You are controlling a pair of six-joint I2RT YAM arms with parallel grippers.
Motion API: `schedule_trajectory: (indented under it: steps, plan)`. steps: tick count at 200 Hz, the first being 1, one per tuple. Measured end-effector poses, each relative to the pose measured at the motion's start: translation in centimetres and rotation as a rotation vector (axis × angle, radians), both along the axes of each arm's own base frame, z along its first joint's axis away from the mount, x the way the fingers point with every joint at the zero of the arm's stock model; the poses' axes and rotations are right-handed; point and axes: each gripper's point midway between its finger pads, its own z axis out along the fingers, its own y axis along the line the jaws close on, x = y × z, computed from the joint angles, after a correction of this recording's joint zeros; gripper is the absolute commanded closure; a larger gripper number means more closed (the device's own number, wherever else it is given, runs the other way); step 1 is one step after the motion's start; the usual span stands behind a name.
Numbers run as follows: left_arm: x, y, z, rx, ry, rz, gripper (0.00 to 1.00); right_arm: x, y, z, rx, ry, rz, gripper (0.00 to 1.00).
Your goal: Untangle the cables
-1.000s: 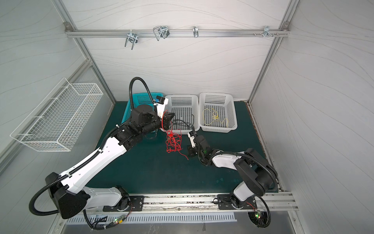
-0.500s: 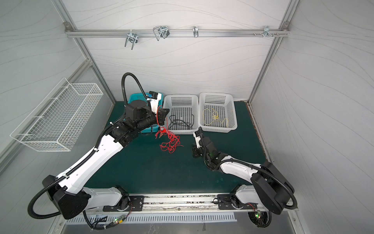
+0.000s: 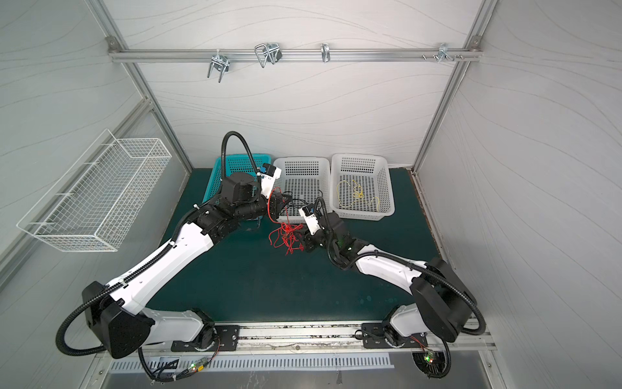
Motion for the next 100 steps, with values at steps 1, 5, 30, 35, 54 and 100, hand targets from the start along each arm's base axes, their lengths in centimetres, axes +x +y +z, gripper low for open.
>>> schedule_trajectory:
  steps: [1, 5, 30, 35, 54, 100]
  plan:
    - [0.0, 0.0, 0.0, 0.000, 0.000, -0.001, 1.00, 0.0, 0.0, 0.0, -0.001, 0.000, 0.000, 0.67]
    - [0.0, 0.0, 0.0, -0.002, 0.002, -0.002, 1.00, 0.1, 0.0, -0.3, -0.005, 0.004, 0.000, 0.68]
    - [-0.2, -0.2, 0.0, -0.008, 0.007, -0.009, 1.00, 0.4, 0.3, -1.7, -0.033, 0.016, 0.000, 0.78]
    - [-0.2, -0.2, -0.1, -0.008, 0.009, -0.009, 1.00, 0.5, 0.3, -1.9, -0.037, 0.019, -0.002, 0.81]
    - [-0.2, -0.1, -0.4, -0.010, 0.017, -0.006, 1.00, 0.9, 0.2, -2.5, -0.053, 0.017, -0.020, 0.92]
    - [0.0, 0.1, -0.8, -0.007, 0.020, 0.015, 1.00, 2.3, -0.8, -3.1, -0.070, 0.007, -0.120, 1.00]
